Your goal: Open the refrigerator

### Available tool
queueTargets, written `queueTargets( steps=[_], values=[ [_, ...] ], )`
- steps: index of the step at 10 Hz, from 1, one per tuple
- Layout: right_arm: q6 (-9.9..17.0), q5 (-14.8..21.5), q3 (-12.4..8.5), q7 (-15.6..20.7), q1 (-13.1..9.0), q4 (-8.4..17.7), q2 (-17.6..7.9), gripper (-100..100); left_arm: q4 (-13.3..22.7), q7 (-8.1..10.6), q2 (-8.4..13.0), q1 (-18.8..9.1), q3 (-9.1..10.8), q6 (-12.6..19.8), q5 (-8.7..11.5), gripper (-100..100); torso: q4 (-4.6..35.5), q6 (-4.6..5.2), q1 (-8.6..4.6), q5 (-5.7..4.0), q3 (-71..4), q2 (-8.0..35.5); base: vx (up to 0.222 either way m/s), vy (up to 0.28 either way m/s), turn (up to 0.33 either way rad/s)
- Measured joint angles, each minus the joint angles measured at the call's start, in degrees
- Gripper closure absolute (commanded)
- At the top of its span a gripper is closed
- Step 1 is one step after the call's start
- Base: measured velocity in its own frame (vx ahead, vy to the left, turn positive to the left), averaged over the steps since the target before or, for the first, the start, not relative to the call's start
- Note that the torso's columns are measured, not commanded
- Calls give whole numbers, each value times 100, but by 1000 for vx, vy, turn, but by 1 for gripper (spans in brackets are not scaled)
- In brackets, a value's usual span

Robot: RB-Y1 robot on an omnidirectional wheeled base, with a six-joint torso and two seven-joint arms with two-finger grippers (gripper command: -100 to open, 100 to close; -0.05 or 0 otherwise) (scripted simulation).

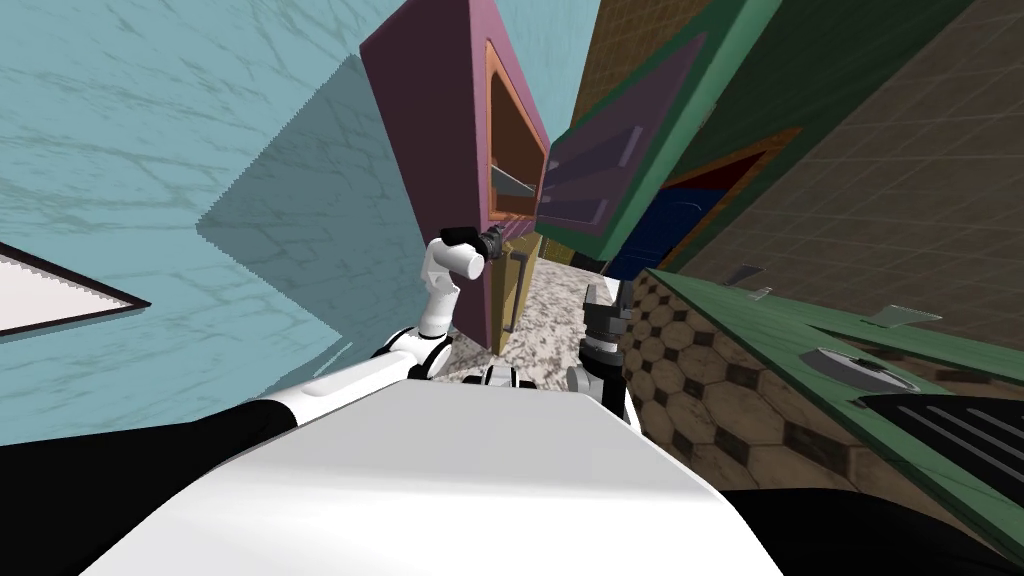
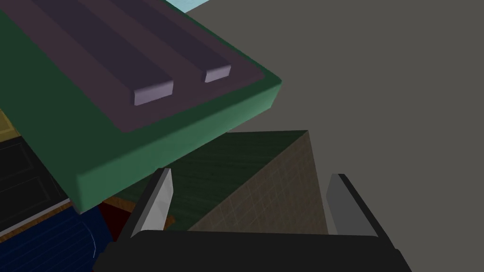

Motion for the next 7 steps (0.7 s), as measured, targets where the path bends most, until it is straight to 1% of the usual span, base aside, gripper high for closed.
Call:
queueTargets(
  steps=[2,3,4,5,6,7],
  values=[
    [0,0,0,0,1,0,0,0,381,18,-9,-169,-29,-217,-3,-100,19,1,-10,-5,-16,-22,-7,2,18],
    [0,0,0,0,1,0,0,0,547,9,23,-228,-6,-283,42,-100,17,10,-23,-9,-30,-40,0,-12,24],
    [0,0,0,0,1,0,0,0,737,4,32,-282,12,-369,45,-100,2,22,-33,-13,-43,-58,3,1,17],
    [0,0,0,0,1,0,0,0,910,7,27,-320,19,-446,29,-100,-21,25,-34,-12,-53,-77,-112,40,-93],
    [0,0,0,0,-1,0,0,0,1105,61,63,-450,33,-511,8,-100,-13,33,-26,-10,-47,-59,-138,54,-88],
    [0,0,0,0,0,0,0,0,1295,102,90,-587,42,-594,9,-100,-1,19,-20,-7,-27,-38,-71,24,-17]
  ],
)
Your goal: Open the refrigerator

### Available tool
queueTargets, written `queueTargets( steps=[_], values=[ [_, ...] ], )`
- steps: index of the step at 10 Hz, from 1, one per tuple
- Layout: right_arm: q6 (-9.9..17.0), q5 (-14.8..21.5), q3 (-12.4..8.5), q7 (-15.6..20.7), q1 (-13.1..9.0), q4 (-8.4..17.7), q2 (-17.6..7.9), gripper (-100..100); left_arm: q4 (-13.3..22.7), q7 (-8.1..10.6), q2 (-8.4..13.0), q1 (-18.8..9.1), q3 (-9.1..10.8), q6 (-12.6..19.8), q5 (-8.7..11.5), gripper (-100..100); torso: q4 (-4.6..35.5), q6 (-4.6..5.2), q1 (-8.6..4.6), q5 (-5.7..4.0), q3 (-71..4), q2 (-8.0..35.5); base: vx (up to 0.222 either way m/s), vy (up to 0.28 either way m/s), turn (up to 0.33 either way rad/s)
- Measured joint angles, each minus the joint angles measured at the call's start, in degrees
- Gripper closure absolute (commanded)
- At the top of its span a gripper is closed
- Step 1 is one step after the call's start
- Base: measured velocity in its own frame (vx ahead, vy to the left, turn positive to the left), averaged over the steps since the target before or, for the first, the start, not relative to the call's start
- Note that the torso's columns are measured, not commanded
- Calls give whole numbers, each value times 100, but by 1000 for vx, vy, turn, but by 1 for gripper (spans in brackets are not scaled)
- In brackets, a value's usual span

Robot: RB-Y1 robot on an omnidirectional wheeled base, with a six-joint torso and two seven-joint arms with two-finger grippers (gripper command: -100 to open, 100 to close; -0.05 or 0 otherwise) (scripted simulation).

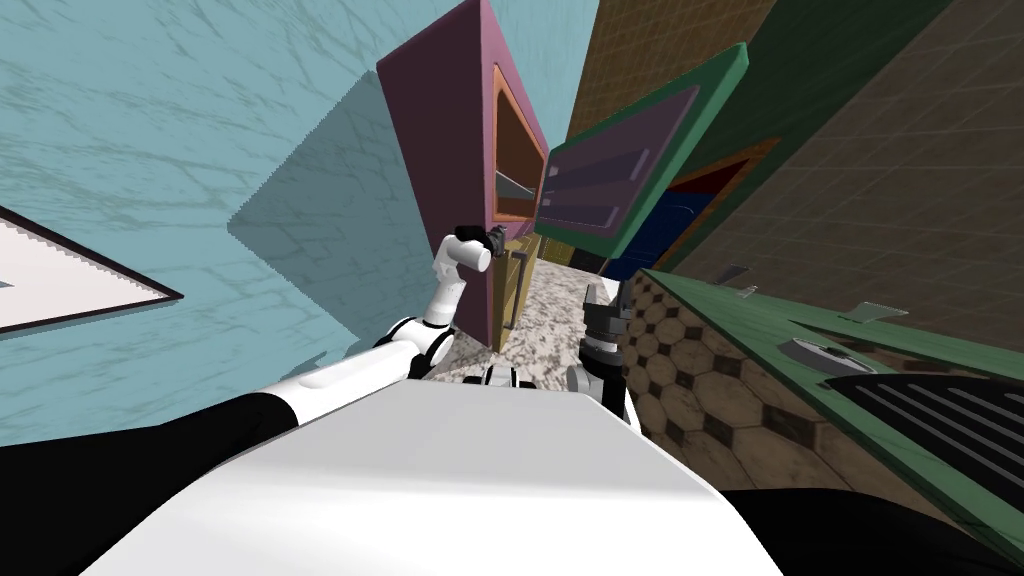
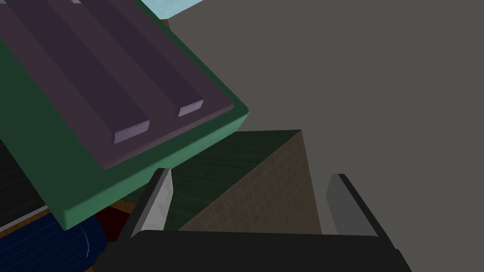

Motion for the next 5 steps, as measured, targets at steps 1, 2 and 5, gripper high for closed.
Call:
queueTargets(
  steps=[1,2,5],
  values=[
    [0,0,0,0,1,0,0,0,207,28,-23,-142,-16,-55,-31,-100,14,-4,-5,-2,2,1,-11,13,12],
    [0,0,0,0,1,0,0,0,394,28,-22,-204,-27,-148,-23,-100,6,-7,-2,-1,-8,-16,15,-2,13],
    [0,0,0,0,1,0,0,0,890,23,-16,-296,-11,-458,-29,-100,-36,11,-12,-1,-46,-72,-4,-2,12]
  ],
)
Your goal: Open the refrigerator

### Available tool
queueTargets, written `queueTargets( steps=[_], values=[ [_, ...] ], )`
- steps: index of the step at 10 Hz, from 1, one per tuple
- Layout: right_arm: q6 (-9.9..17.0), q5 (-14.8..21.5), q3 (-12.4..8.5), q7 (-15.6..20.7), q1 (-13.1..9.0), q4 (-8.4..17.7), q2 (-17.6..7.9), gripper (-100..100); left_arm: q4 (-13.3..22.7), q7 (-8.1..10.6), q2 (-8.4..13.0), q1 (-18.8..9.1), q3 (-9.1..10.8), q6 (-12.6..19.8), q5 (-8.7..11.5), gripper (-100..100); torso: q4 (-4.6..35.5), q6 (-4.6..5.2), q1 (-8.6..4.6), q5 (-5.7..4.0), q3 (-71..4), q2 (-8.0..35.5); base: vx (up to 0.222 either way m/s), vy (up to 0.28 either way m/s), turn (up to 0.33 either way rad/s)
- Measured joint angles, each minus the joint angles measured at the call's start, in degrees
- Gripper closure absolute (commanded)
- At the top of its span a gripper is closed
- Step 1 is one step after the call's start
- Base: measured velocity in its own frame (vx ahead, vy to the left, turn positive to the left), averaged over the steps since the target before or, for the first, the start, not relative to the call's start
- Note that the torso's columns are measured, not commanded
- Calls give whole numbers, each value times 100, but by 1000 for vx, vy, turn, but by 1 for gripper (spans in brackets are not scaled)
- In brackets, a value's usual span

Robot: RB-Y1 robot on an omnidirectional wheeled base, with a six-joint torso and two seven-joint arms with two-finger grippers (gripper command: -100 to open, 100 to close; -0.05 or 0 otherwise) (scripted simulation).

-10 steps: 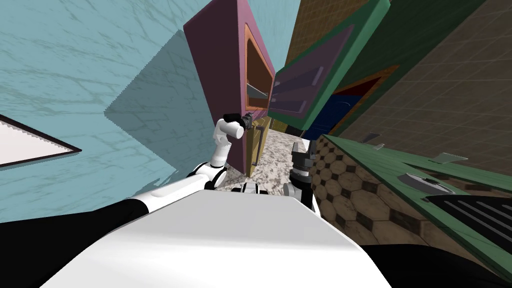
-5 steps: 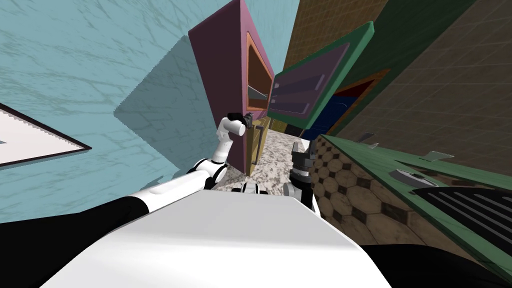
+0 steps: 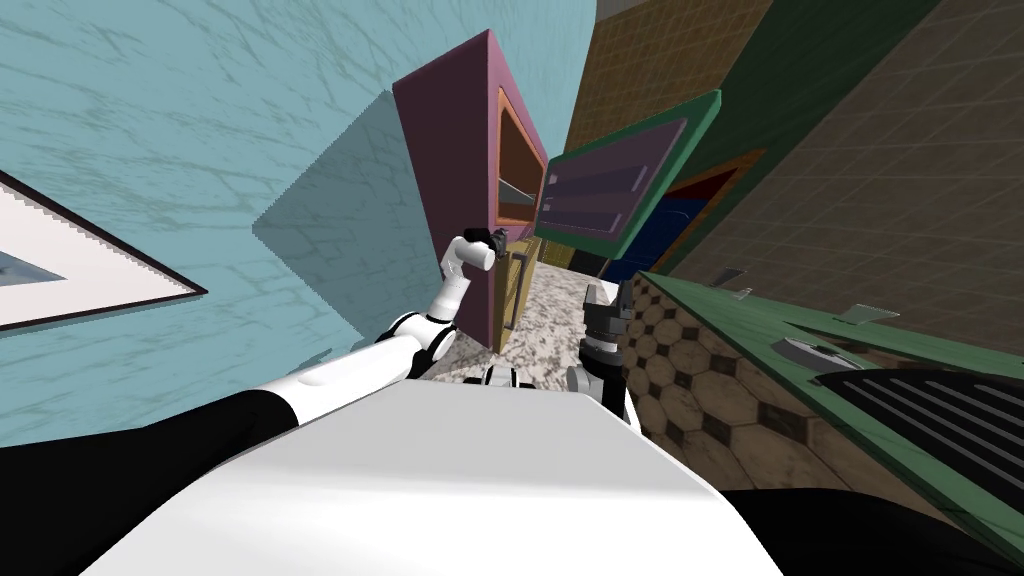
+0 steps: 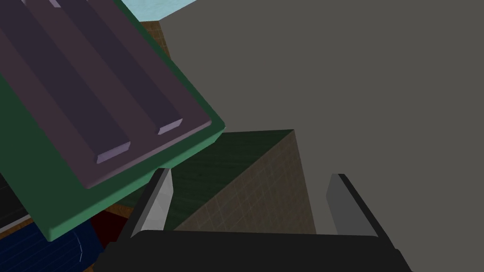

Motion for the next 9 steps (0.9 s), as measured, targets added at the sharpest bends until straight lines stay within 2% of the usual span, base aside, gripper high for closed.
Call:
queueTargets(
  steps=[1,3,5,6,9],
  values=[
    [0,0,0,0,0,0,0,0,57,5,-5,-15,0,-54,-3,-100,1,2,5,2,-2,-1,-122,42,-115],
    [0,0,0,0,-1,0,0,0,489,73,93,-291,34,-260,19,-100,20,-5,8,2,28,41,-97,36,-29],
    [0,0,0,0,0,0,0,0,898,103,76,-508,22,-417,-4,-100,24,-8,5,1,25,33,0,-4,8],
    [0,0,0,0,0,0,0,0,1082,99,86,-535,24,-529,5,-100,4,-6,4,2,9,8,10,-1,23],
    [0,0,0,0,0,0,0,0,1261,74,126,-556,39,-714,54,-100,2,8,3,2,-2,-5,-38,13,-18]
  ],
)
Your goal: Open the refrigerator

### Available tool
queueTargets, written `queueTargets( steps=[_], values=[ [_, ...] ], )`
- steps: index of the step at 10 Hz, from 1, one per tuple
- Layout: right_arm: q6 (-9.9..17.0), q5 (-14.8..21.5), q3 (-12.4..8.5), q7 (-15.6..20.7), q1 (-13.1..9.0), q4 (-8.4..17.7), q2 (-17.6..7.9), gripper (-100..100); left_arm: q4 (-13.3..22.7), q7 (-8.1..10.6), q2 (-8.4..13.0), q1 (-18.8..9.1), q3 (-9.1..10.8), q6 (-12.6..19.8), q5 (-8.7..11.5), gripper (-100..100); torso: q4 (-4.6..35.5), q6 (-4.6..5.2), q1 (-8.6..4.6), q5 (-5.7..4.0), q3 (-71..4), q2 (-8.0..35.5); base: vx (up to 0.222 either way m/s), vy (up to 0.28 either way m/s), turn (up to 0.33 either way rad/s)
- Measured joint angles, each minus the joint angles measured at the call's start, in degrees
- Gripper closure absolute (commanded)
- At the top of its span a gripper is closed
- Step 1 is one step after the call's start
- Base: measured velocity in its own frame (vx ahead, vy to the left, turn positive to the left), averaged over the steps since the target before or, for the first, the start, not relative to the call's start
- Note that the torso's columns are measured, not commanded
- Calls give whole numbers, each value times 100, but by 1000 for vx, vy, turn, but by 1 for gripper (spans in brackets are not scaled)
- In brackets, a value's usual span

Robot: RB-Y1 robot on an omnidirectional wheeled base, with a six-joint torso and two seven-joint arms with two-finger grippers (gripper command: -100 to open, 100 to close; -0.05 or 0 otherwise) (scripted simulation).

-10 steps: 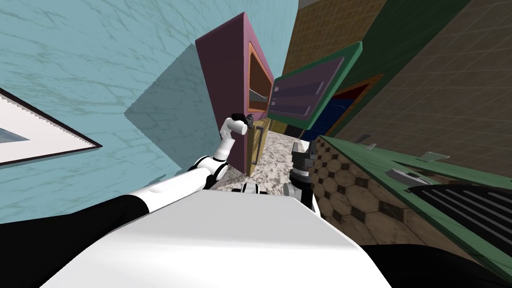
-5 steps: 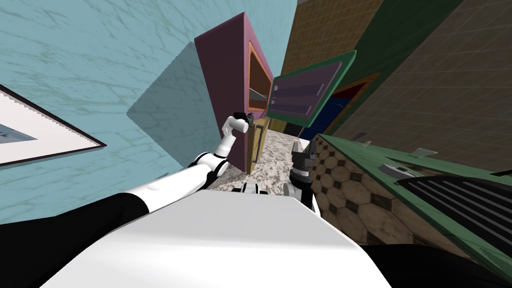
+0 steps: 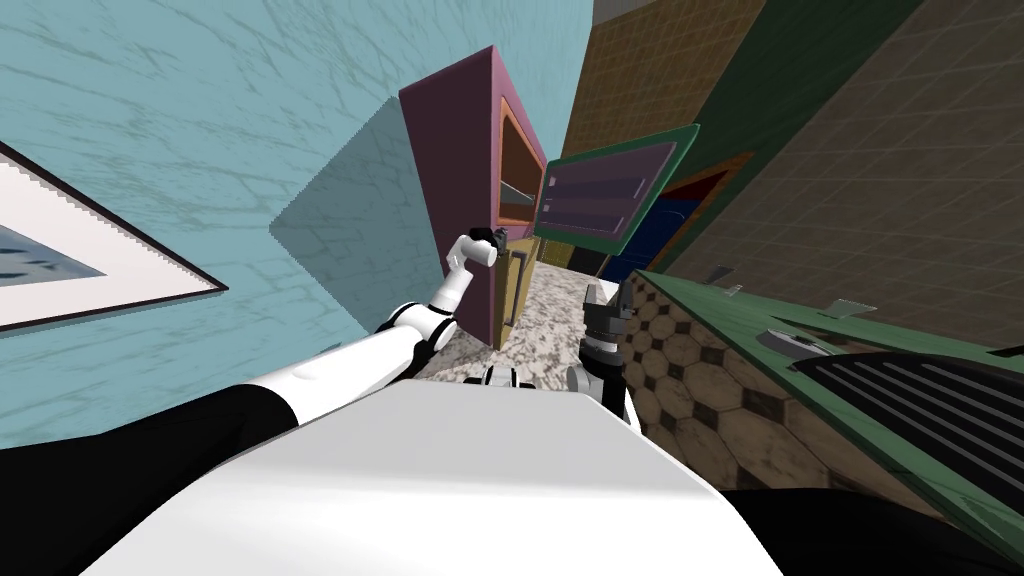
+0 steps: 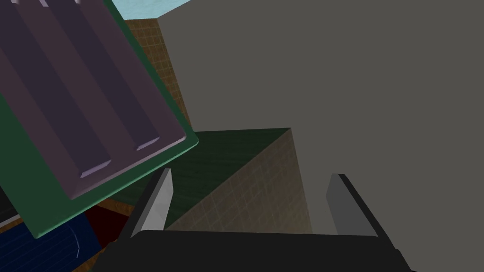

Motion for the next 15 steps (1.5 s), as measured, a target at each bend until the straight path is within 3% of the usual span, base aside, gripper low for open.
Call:
queueTargets(
  steps=[1,5,8,15],
  values=[
    [0,0,0,0,-2,0,0,0,201,75,-10,-128,2,-93,-92,-100,2,11,-1,-1,11,23,-131,46,-101],
    [0,0,0,0,0,0,0,0,810,133,22,-467,-4,-406,-83,-100,25,-11,6,0,27,40,-25,-2,-1],
    [0,0,0,0,0,0,0,0,1061,113,50,-459,-4,-643,-49,-100,-7,-13,21,7,3,3,-24,15,-30],
    [0,0,0,0,-1,0,0,0,2503,307,118,-1229,42,-1371,-157,-100,16,-10,25,7,36,57,-62,19,-27]
  ],
)
